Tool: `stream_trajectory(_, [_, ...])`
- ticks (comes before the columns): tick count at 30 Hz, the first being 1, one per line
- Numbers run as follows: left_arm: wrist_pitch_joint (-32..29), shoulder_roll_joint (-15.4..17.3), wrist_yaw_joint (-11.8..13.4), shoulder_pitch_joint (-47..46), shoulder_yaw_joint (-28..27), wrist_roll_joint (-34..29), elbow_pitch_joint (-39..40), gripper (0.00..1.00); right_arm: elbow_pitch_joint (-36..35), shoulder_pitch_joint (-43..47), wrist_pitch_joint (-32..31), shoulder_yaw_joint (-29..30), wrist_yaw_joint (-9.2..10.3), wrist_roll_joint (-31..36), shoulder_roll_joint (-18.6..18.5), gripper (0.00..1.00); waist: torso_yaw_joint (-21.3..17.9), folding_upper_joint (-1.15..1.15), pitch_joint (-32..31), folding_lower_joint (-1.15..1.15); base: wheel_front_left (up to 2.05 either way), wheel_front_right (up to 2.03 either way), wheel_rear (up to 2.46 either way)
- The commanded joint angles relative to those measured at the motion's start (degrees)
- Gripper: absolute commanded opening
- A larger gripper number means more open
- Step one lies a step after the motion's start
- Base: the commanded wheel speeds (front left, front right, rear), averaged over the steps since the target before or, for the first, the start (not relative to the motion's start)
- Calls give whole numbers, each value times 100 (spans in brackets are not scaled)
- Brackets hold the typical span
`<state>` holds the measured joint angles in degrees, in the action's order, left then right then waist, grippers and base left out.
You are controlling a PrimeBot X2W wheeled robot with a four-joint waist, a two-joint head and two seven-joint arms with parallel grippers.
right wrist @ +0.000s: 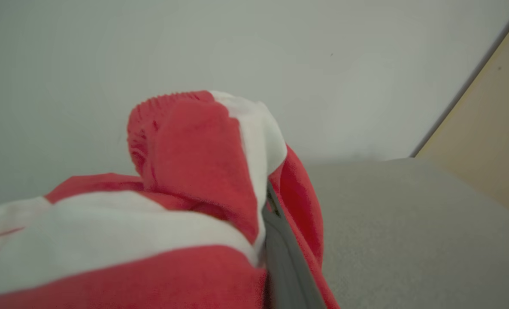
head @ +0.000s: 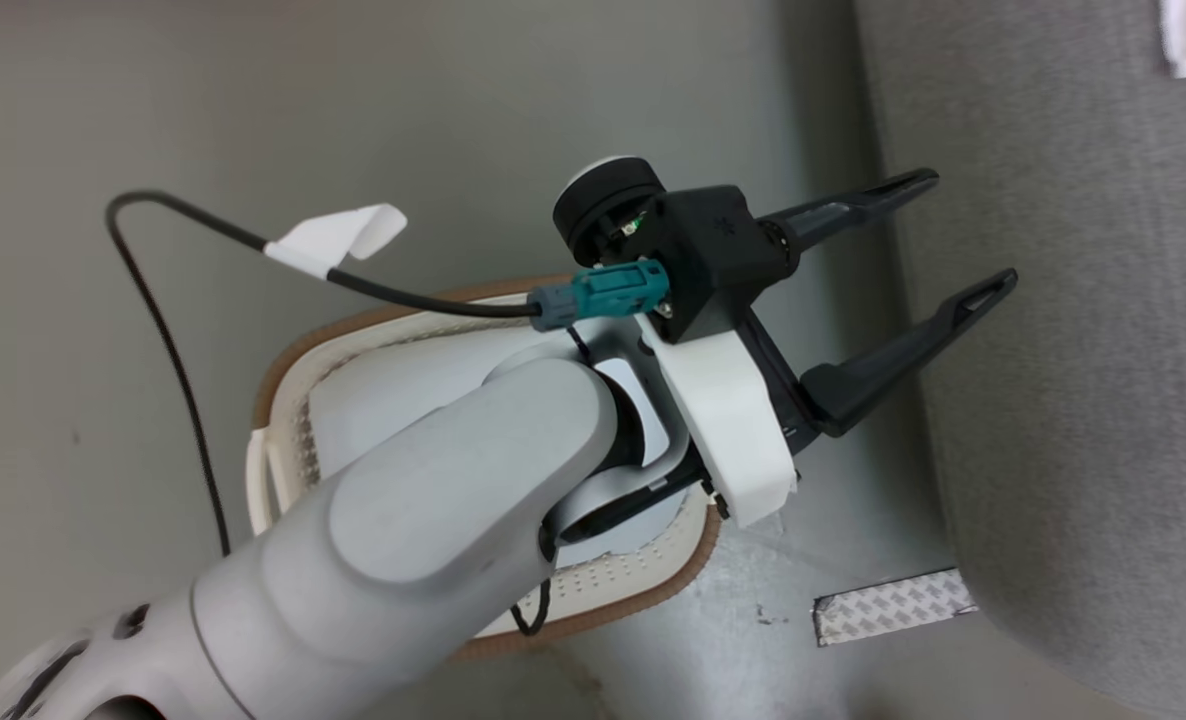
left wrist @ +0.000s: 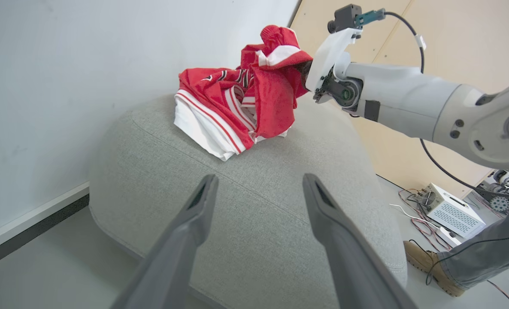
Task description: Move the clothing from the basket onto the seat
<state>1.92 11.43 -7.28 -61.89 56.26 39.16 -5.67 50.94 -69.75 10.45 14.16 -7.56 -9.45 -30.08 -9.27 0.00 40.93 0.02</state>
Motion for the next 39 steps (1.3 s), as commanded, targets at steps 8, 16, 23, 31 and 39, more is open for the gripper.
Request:
stream_trajectory(8, [200, 78, -24, -87, -11, 93, -248, 100, 716, 144, 398, 947, 15, 952, 691, 100, 188, 0, -10, -2, 0, 0, 0])
stream_trajectory(16, [621, 274, 55, 421, -178, 320, -539, 100, 162, 944, 474, 721, 15, 775, 973, 100, 76, 0, -736, -2, 0, 0, 0])
stream_trajectory(23, [1090, 605, 287, 1294, -420, 531, -921, 100, -964, 2575, 475, 378, 15, 386, 1151, 100, 97, 0, -1870, -2, 0, 0, 0])
stream_trajectory(31, [1322, 855, 683, 2772, -902, 785, -1159, 100, -2214, 4762, 476, 43, 15, -63, 1380, 100, 465, 0, -3142, -2, 0, 0, 0])
stream_trajectory(39, [1322, 904, 1012, 4207, -1800, 472, -1038, 100, -3074, 6137, 457, -337, 15, -295, 1795, 100, 982, 0, -3974, -2, 0, 0, 0])
